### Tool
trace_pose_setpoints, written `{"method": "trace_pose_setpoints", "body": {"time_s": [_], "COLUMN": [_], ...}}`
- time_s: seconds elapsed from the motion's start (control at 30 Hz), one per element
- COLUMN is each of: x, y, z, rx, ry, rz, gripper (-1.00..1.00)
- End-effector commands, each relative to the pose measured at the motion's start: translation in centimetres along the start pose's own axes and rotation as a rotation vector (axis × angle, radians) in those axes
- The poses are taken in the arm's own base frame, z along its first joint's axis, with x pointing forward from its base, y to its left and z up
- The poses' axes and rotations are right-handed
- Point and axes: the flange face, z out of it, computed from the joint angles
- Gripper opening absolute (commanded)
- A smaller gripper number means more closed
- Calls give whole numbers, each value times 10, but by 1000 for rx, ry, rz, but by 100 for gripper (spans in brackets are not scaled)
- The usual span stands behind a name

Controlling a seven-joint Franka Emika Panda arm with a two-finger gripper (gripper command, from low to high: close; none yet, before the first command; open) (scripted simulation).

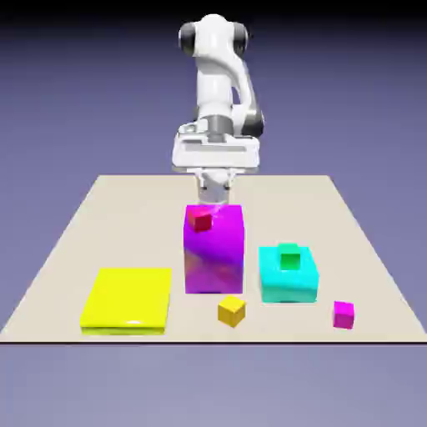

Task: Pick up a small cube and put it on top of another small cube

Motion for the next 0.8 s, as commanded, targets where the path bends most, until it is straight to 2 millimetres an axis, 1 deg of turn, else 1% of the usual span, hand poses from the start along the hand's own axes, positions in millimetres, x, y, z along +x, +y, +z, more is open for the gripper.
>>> {"method": "trace_pose_setpoints", "body": {"time_s": [0.0,0.13,0.3,0.53,0.67,0.77], "x": [-4,-26,-63,-127,-167,-196], "y": [-7,-34,-63,-94,-110,-121], "z": [10,52,105,169,199,218], "rx": [-24,-119,-234,-384,-460,-512], "ry": [-24,-117,-227,-364,-432,-479], "rz": [-2,-6,-2,20,43,67], "gripper": [0,0,0,0,0,0]}}
